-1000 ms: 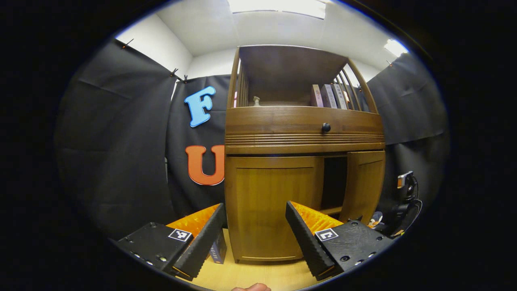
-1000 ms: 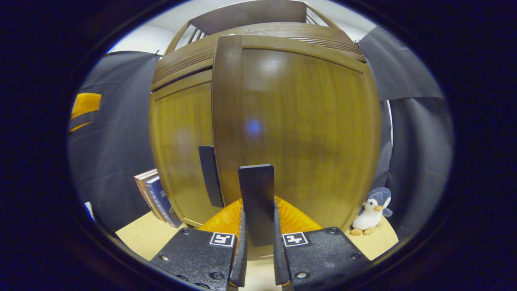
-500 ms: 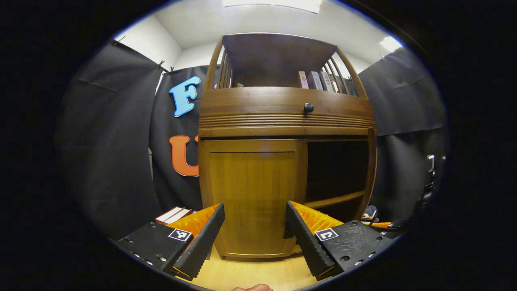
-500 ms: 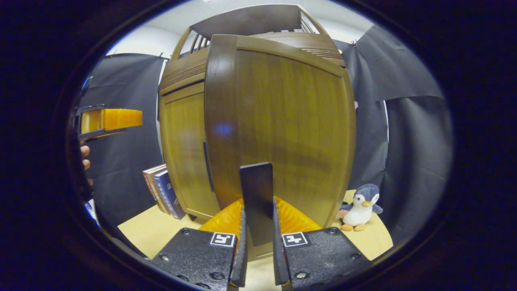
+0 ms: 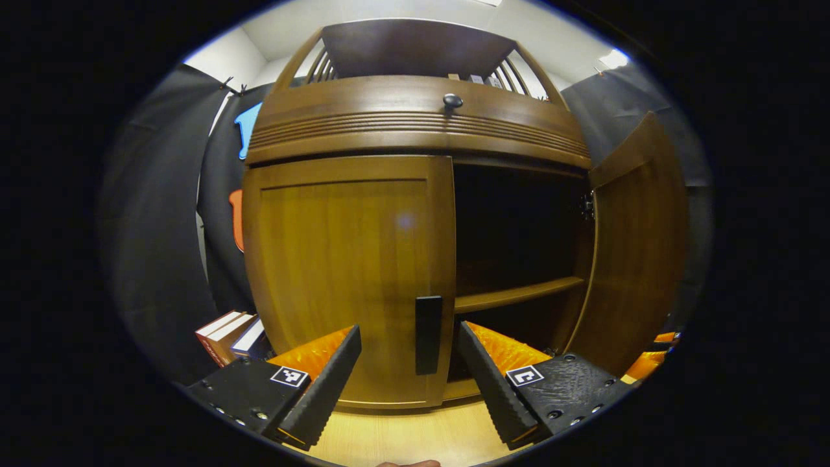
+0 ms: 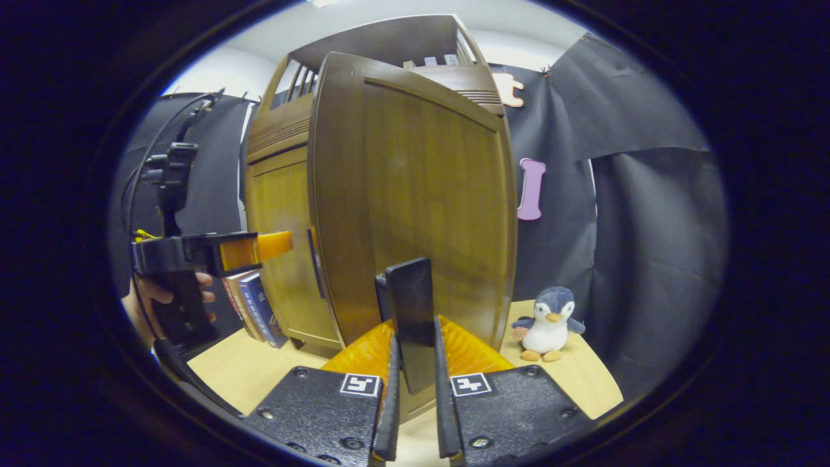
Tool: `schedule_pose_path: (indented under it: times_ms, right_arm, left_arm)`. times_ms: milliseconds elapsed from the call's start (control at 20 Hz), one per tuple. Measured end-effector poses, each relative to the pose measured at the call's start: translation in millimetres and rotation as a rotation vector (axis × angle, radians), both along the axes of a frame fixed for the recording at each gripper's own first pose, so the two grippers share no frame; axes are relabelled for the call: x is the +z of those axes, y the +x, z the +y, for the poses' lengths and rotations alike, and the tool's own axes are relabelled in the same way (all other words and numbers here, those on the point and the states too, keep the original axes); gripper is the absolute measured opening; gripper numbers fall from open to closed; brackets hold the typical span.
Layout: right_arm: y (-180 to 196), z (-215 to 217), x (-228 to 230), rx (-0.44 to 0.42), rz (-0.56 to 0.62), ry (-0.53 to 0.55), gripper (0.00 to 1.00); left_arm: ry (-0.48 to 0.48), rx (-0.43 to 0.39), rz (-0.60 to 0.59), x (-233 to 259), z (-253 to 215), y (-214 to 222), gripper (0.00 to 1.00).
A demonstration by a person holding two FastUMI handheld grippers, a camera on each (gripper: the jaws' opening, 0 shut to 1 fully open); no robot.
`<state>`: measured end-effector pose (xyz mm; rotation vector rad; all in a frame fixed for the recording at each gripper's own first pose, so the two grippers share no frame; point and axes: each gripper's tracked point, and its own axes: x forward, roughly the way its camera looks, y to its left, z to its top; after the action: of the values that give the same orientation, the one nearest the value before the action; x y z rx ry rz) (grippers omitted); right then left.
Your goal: Open the right door of the double-door shoe cabinet with the right hand, and open the left door with the left hand.
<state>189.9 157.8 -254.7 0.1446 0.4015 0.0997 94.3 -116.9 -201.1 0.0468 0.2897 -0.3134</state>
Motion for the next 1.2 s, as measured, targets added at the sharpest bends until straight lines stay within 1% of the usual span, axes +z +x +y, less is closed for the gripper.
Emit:
schedule_pose_path:
  times_ms: [150,200,250,300,500,600,700,750,800,850,900,1000,1200]
  right_arm:
    - [-2,-1,1,-0.013,0.001,0.001,0.25]
    - [-1,-2,1,-0.014,0.001,-0.001,0.25]
    - [-1,-3,2,-0.018,0.000,-0.002,0.23]
    - [0,-4,2,-0.024,0.001,-0.003,0.23]
    - [2,-9,5,-0.053,0.006,-0.017,0.19]
    - [2,-13,9,-0.074,0.012,-0.026,0.17]
    - [2,-18,12,-0.109,0.021,-0.034,0.16]
    - [2,-24,10,-0.134,0.026,-0.041,0.14]
    - [0,-33,9,-0.163,0.030,-0.050,0.13]
    - [-2,-39,8,-0.193,0.036,-0.054,0.10]
    - [-4,-43,9,-0.215,0.038,-0.047,0.08]
    - [-6,-50,11,-0.258,0.044,-0.039,0.07]
    - [-10,-71,17,-0.330,0.040,-0.055,0.05]
  left_arm:
    - [0.013,0.000,0.028,-16,-7,10,0.95]
    - [0.016,0.004,0.036,-21,-7,14,1.00]
    - [0.020,0.011,0.045,-24,-8,17,0.95]
    - [0.021,0.016,0.054,-28,-9,19,1.00]
    - [0.028,0.034,0.088,-44,-10,25,1.00]
    - [0.032,0.040,0.097,-49,-13,27,0.98]
    - [0.044,0.042,0.103,-54,-15,31,0.95]
    - [0.050,0.047,0.112,-57,-14,31,1.00]
    - [0.049,0.045,0.118,-59,-16,33,0.95]
    - [0.046,0.041,0.115,-62,-19,37,0.87]
    - [0.049,0.039,0.115,-64,-20,42,0.94]
    - [0.055,0.042,0.113,-67,-21,45,0.92]
    - [0.048,0.031,0.107,-70,-27,52,0.91]
